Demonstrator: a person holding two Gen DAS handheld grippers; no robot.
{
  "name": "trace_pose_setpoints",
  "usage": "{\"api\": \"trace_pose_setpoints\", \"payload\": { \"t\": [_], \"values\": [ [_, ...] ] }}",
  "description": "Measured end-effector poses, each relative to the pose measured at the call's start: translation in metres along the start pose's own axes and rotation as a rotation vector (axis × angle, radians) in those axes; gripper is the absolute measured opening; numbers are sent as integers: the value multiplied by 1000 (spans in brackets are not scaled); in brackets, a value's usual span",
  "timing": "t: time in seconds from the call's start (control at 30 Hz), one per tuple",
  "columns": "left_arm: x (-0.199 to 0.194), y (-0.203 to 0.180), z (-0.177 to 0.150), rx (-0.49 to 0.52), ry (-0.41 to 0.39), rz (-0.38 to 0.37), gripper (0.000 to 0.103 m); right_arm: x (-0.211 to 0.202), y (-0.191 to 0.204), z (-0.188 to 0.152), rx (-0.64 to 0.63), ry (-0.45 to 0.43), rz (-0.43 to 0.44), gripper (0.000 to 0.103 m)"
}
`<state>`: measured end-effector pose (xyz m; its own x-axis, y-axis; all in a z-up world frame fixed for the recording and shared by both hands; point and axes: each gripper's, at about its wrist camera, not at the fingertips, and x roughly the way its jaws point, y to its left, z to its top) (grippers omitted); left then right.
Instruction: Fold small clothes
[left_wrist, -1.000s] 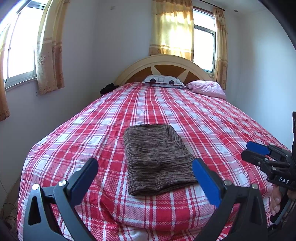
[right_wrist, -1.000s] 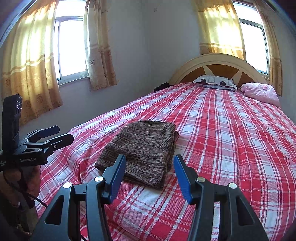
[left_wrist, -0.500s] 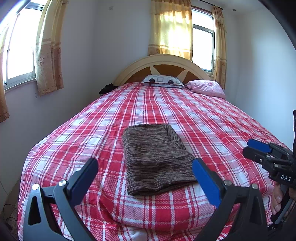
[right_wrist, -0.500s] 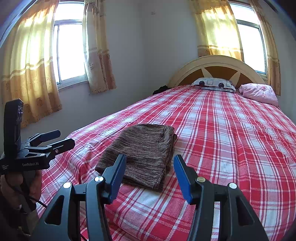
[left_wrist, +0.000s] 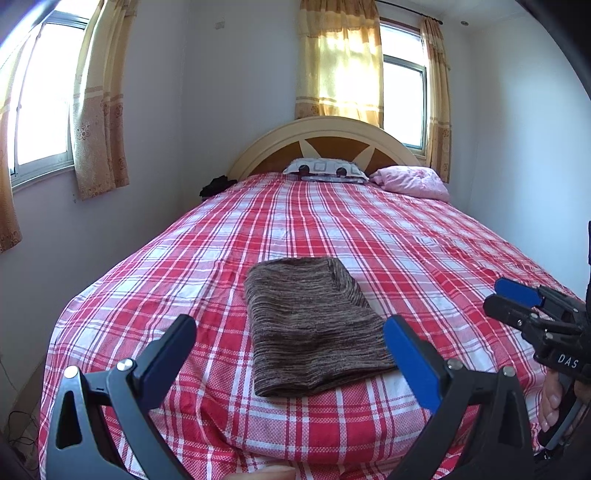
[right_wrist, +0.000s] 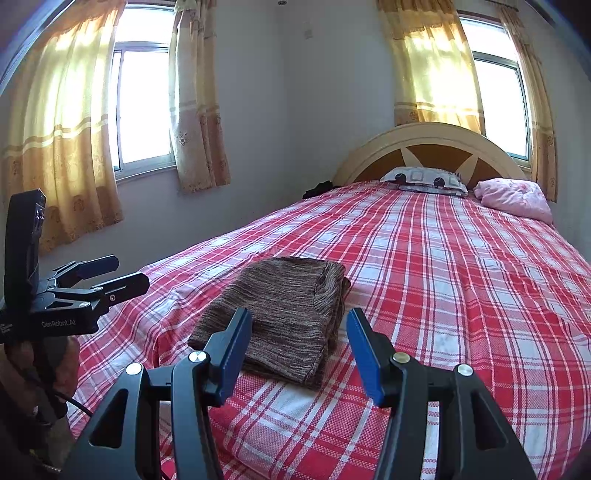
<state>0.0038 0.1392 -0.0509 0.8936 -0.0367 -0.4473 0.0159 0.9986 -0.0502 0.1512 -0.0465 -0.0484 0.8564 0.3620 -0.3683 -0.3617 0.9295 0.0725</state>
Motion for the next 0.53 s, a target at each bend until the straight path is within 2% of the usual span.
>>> {"api": "trace_pose_setpoints", "payload": {
  "t": [0.53],
  "values": [
    [12, 6, -6, -8, 36, -10, 103, 5, 0, -3, -5, 16, 15, 55]
  ]
}}
